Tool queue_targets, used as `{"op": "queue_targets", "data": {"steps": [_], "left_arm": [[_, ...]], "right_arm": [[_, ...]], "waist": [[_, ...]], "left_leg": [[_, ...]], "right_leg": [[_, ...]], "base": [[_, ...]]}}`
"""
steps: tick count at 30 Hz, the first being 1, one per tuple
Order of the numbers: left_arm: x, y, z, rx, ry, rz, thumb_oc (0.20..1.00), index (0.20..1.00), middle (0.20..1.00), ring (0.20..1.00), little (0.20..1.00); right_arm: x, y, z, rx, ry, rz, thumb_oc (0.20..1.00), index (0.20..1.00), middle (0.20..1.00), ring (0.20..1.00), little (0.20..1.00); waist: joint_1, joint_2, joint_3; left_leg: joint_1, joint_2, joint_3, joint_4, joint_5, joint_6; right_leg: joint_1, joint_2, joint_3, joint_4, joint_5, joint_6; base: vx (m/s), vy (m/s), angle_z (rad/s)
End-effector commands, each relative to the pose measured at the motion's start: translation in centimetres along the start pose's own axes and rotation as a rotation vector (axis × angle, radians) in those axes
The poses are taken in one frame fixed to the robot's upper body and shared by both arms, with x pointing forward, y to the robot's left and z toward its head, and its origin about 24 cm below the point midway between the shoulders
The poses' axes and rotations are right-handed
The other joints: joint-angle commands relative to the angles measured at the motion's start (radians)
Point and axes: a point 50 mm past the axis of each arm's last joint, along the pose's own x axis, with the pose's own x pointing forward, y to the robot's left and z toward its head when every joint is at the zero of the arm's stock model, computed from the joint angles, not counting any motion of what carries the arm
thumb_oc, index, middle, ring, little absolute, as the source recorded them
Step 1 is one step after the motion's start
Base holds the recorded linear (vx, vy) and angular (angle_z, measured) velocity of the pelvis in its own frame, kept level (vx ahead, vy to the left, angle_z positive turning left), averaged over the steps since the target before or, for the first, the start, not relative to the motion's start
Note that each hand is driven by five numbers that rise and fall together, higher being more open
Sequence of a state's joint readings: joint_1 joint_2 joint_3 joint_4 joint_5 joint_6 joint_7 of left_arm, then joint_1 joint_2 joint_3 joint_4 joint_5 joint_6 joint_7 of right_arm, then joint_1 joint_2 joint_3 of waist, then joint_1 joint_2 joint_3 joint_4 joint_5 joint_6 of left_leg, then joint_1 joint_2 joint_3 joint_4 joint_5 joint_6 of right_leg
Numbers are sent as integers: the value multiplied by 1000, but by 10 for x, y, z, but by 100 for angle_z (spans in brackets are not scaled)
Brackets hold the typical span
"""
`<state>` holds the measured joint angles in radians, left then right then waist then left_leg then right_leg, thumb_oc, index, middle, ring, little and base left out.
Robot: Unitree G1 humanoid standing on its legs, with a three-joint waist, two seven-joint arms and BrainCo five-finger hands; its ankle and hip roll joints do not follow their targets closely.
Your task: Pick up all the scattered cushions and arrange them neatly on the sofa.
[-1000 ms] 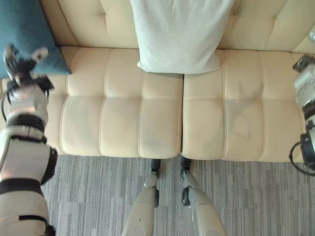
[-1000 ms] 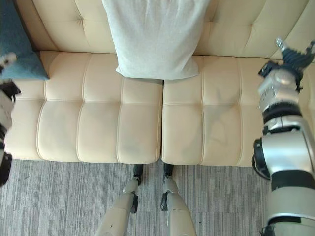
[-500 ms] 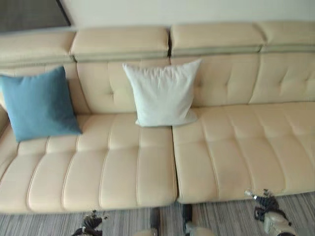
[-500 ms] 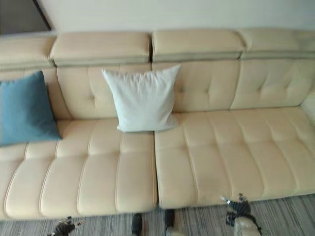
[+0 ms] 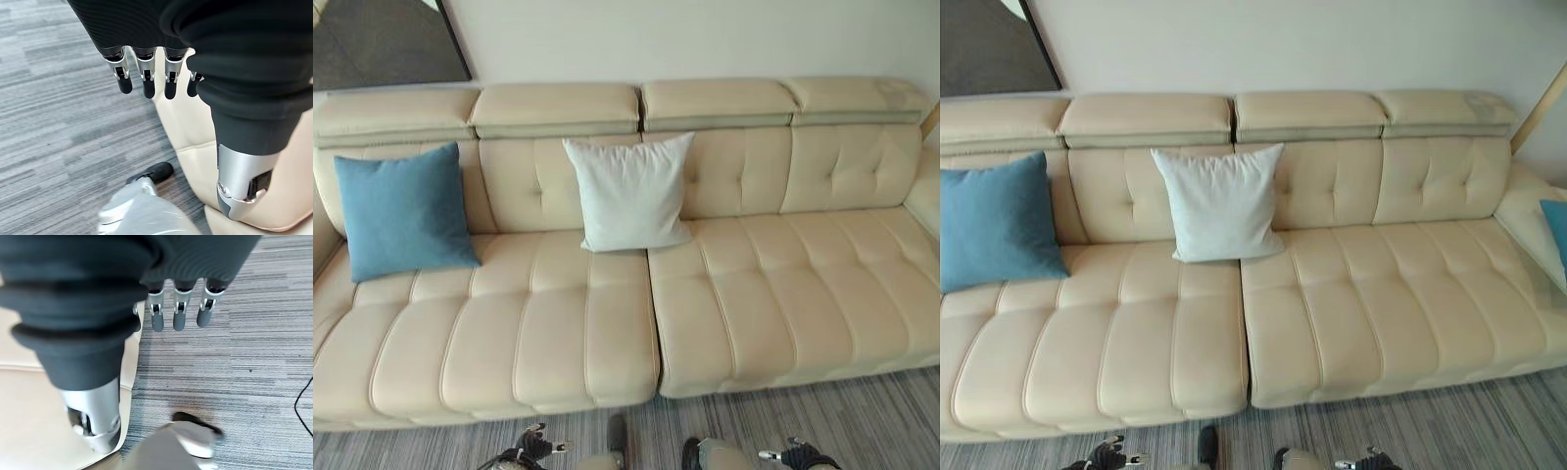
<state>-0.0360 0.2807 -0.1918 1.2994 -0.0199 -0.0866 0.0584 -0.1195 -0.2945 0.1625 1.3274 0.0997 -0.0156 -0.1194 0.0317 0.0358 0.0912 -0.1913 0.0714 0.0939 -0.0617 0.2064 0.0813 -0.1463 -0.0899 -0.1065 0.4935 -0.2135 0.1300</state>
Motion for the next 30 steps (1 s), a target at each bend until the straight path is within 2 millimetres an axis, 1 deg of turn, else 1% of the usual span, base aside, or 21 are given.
{"op": "queue_targets", "data": {"steps": [1,2,3,6,8,10,11,12,13,14,15,16,17,18,19,20,22,23,26,28,30], "left_arm": [[3,10,13,-28,-25,37,1000,1000,1000,1000,1000],[2,11,11,-44,-19,40,1000,1000,1000,1000,1000],[2,9,11,-58,-21,45,1000,1000,1000,1000,1000],[2,6,11,-67,-23,44,1000,1000,1000,1000,1000],[2,4,16,-68,-41,40,1000,1000,1000,1000,1000],[3,1,18,-56,-51,33,1000,1000,1000,1000,1000],[3,0,20,-57,-56,31,1000,1000,1000,1000,1000],[3,0,20,-57,-56,31,1000,1000,1000,1000,1000],[3,-1,20,-58,-55,30,1000,1000,1000,1000,1000],[3,-2,19,-59,-53,27,1000,1000,1000,1000,1000],[2,-4,16,-62,-42,23,1000,1000,1000,1000,1000],[2,-7,12,-72,-29,14,1000,1000,1000,1000,1000],[2,-7,12,-72,-29,14,1000,1000,1000,1000,1000],[1,-8,11,-77,-26,9,1000,1000,1000,1000,1000],[1,-12,10,-65,-25,-2,1000,1000,1000,1000,1000],[1,-14,10,-42,-24,-9,1000,1000,1000,1000,1000],[1,-16,8,14,-19,-27,1000,1000,1000,1000,1000],[1,-17,8,30,-15,-31,1000,1000,1000,1000,1000],[1,-16,10,43,-17,-34,1000,1000,1000,1000,1000],[3,-13,18,75,-35,-32,1000,1000,1000,1000,1000],[3,-13,23,87,-48,-31,1000,1000,1000,1000,1000]], "right_arm": [[2,-7,22,44,-80,-28,1000,1000,1000,1000,1000],[2,-7,24,39,-86,-33,1000,1000,1000,1000,1000],[1,-5,27,29,-99,-34,1000,1000,1000,1000,1000],[1,-6,31,22,-113,-39,1000,1000,1000,1000,1000],[1,-9,33,19,-128,-49,1000,1000,1000,1000,1000],[2,-13,31,20,-116,-63,1000,1000,1000,1000,1000],[2,-14,30,25,-112,-68,1000,1000,1000,1000,1000],[2,-14,30,25,-112,-68,1000,1000,1000,1000,1000],[2,-15,27,27,-100,-67,1000,1000,1000,1000,1000],[2,-14,26,28,-98,-62,1000,1000,1000,1000,1000],[2,-13,25,27,-95,-58,1000,1000,1000,1000,1000],[2,-12,25,21,-96,-49,1000,1000,1000,1000,1000],[2,-12,25,21,-96,-49,1000,1000,1000,1000,1000],[2,-13,26,21,-97,-49,1000,1000,1000,1000,1000],[2,-14,21,14,-85,-54,1000,1000,1000,1000,1000],[2,-12,24,23,-91,-53,1000,1000,1000,1000,1000],[1,-5,19,31,-78,-31,1000,1000,1000,1000,1000],[1,-3,14,28,-58,-24,1000,1000,1000,1000,1000],[0,1,9,48,-43,-15,1000,1000,1000,1000,1000],[-1,1,-2,103,-2,-17,1000,1000,1000,1000,1000],[-1,-1,-5,122,12,-27,1000,1000,1000,1000,1000]], "waist": [[16,-54,-15],[30,-61,-12],[42,-60,-18],[37,-46,-4],[33,-33,23],[28,-25,43],[23,-26,52],[23,-26,52],[16,-34,58],[14,-44,57],[9,-49,51],[1,-56,34],[0,-56,32],[-6,-56,24],[-15,-44,12],[-20,-39,-1],[-30,-39,-26],[-33,-40,-26],[-41,-44,-29],[-65,-45,-24],[-79,-45,-11]], "left_leg": [[25,-55,-23,-25,-91,-101],[4,-46,-15,-19,-72,-108],[-24,-27,-7,-17,-44,-125],[-48,11,-23,-9,1,-163],[-60,35,-29,0,16,-178],[-78,37,-35,26,11,-184],[-89,34,-37,55,-2,-183],[-89,34,-37,55,-2,-183],[-74,11,-53,125,-47,-162],[-67,-15,-66,177,-99,-151],[-48,-36,-79,197,-135,-144],[10,-76,-112,231,-210,-133],[8,-76,-114,230,-208,-133],[32,-86,-123,228,-225,-129],[52,-79,-123,186,-206,-124],[68,-76,-127,125,-194,-122],[121,-75,-117,53,-187,-115],[137,-79,-112,45,-192,-110],[151,-81,-101,39,-203,-104],[165,-86,-69,33,-216,-90],[161,-88,-46,36,-222,-84]], "right_leg": [[160,-27,22,-322,129,-1],[169,-29,21,-345,121,-6],[188,-18,15,-416,104,-16],[191,26,25,-446,90,-43],[193,55,18,-445,84,-65],[191,56,2,-440,87,-73],[181,53,-2,-435,92,-78],[181,53,-2,-435,92,-78],[165,39,-7,-433,111,-80],[153,26,-7,-435,128,-80],[146,19,-5,-438,137,-79],[136,12,3,-457,153,-76],[134,12,2,-457,154,-76],[128,13,5,-464,159,-73],[122,22,3,-468,163,-70],[116,27,1,-471,167,-67],[137,24,3,-490,172,-56],[146,17,8,-493,176,-50],[150,8,23,-491,181,-43],[131,2,58,-475,189,-31],[103,-1,77,-459,199,-21]], "base": [[-261,-141,-21],[-364,-225,-30],[-355,-248,-49],[-294,-224,-35],[-340,-236,26],[-291,-139,-12],[-189,-51,27],[-256,-61,44],[-227,-56,48],[-258,-58,32],[-132,-18,32],[-63,2,25],[-47,19,2],[-17,67,5],[-4,112,43],[56,152,75],[102,149,14],[76,129,-52],[37,83,-57],[6,120,-62],[-81,75,-77]]}}
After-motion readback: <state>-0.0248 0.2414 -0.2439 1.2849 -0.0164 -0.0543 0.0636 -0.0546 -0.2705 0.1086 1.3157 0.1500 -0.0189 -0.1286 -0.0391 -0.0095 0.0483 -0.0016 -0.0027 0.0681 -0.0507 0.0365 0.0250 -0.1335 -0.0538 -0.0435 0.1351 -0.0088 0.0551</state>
